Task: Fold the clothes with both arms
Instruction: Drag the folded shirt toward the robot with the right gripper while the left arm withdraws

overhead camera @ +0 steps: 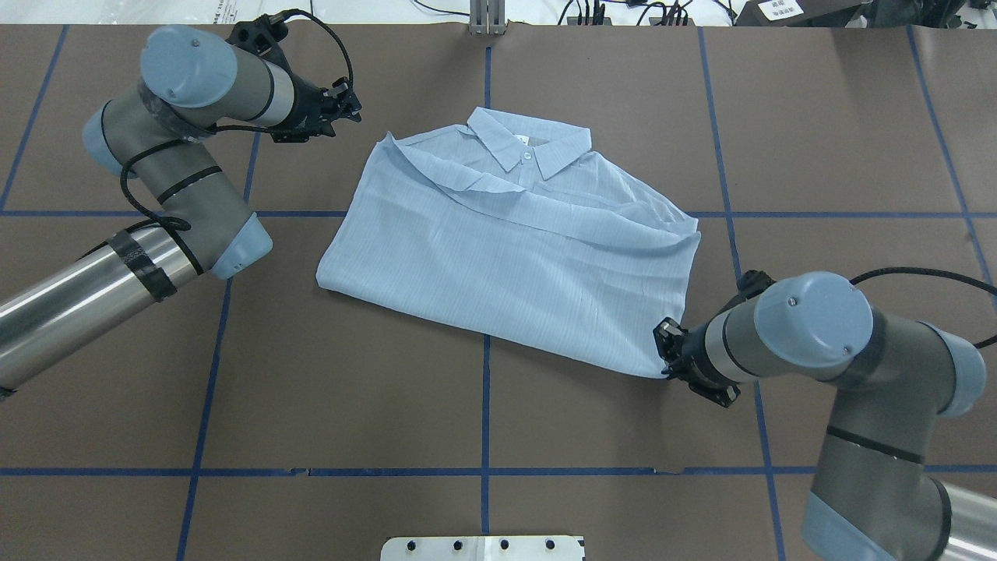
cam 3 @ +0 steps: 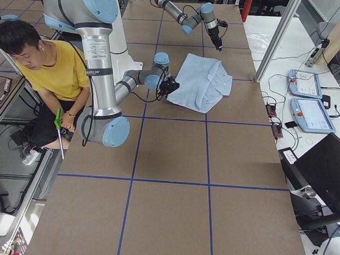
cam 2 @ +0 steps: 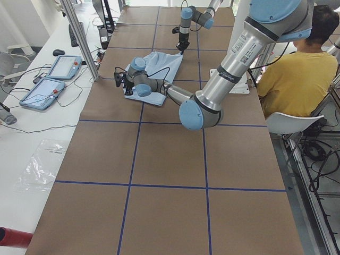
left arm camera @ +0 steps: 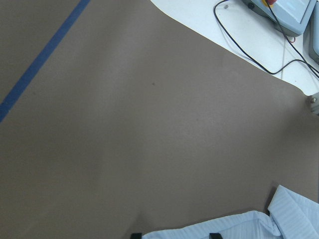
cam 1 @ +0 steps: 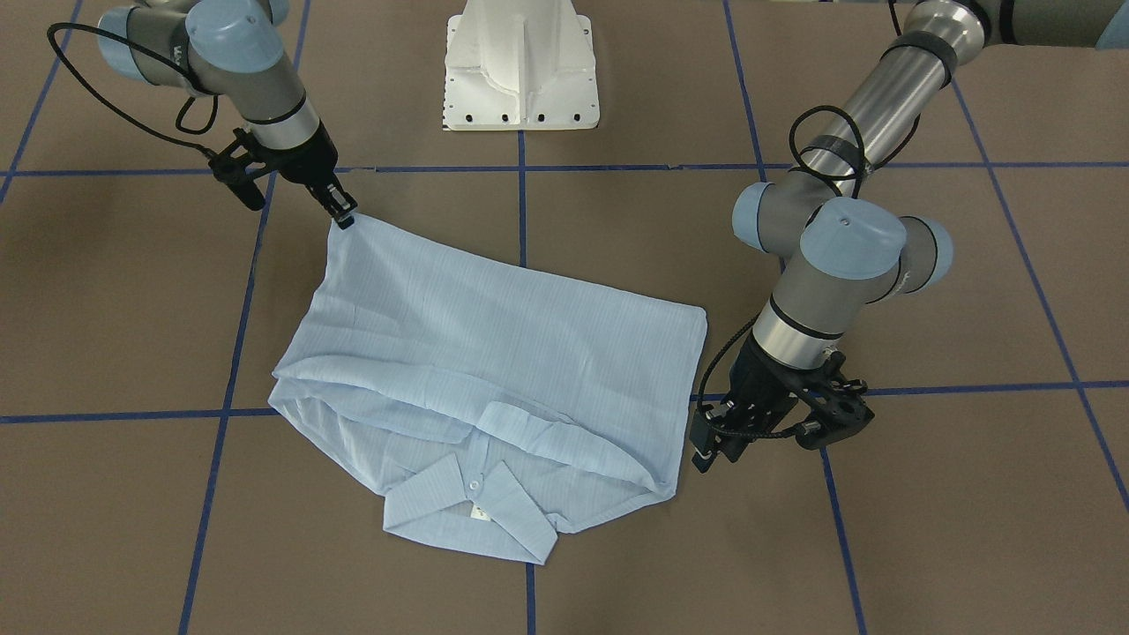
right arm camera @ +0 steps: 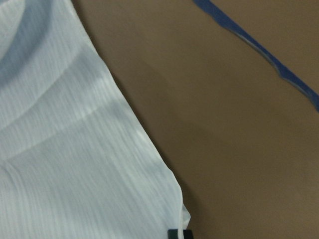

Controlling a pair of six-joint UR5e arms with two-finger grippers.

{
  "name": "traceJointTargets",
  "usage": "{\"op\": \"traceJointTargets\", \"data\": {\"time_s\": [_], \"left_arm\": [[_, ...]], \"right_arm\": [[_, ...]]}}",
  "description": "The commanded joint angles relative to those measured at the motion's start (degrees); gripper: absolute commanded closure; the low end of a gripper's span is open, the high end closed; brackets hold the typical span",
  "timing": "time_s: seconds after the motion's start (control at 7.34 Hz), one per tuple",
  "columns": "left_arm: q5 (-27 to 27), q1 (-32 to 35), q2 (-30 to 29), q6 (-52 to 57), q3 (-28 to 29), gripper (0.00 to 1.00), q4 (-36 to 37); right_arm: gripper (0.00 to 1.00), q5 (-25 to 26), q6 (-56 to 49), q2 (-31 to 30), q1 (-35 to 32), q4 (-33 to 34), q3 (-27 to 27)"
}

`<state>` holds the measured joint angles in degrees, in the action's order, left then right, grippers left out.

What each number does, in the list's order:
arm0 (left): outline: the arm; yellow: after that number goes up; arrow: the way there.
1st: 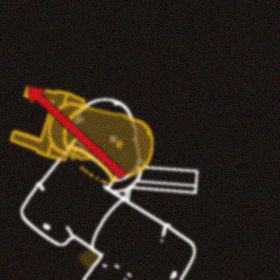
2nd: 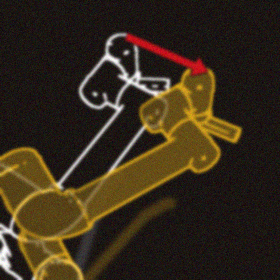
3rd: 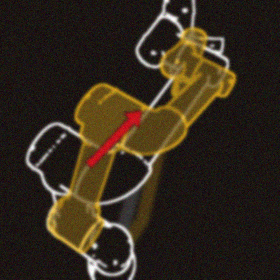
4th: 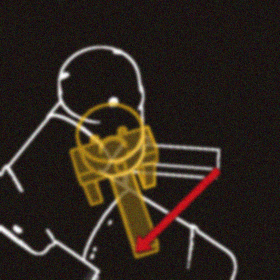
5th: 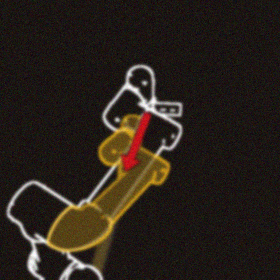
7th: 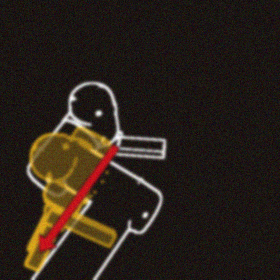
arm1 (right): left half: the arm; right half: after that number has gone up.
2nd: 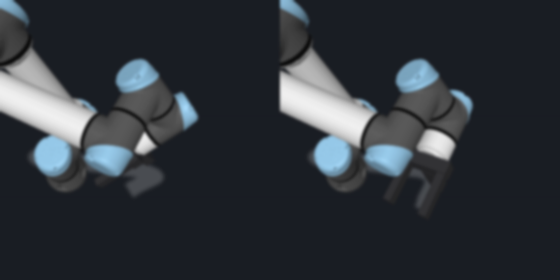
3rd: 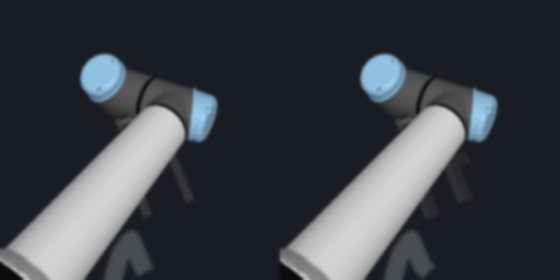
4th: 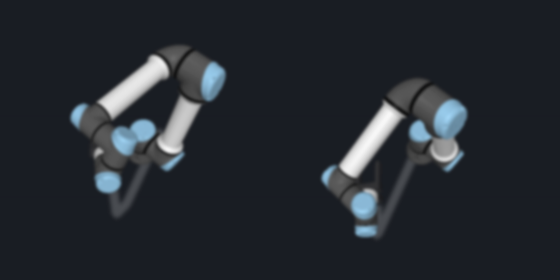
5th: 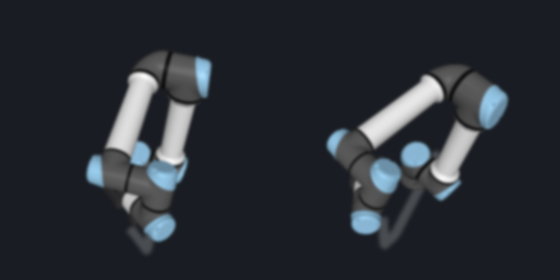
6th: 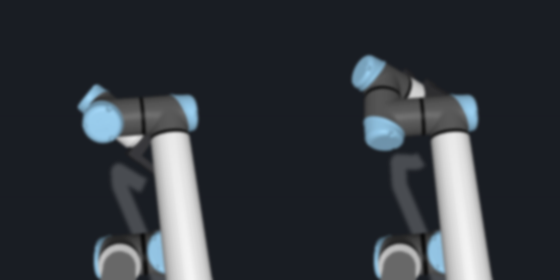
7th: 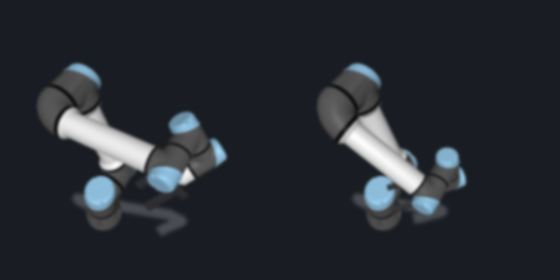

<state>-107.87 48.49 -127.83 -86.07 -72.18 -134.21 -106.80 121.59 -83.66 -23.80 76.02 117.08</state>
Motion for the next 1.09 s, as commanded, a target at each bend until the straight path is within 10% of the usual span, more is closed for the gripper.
{"op": "traceJointTargets", "data": {"time_s": [0.0,0.41,0.68,0.95], "left_arm": [[-5.0,-0.4,4.6,-0.2,-7.9,0.46,0.0],[-9.9,-2.5,6.4,-8.6,-14.1,0.46,0.0],[-9.6,-5.2,8.8,-10.3,-16.1,0.34,0.5],[-9.0,-10.3,11.4,-14.1,-19.9,0.32,3.9]], "right_arm": [[1.00,-7.3,1.7,-7.5,8.6,0.1,6.6],[1.00,-7.7,10.1,-7.7,20.0,-0.2,8.9],[0.00,-7.8,10.2,-7.7,17.0,-0.3,9.5],[0.00,-7.4,10.3,-7.5,10.9,-0.3,10.2]]}}
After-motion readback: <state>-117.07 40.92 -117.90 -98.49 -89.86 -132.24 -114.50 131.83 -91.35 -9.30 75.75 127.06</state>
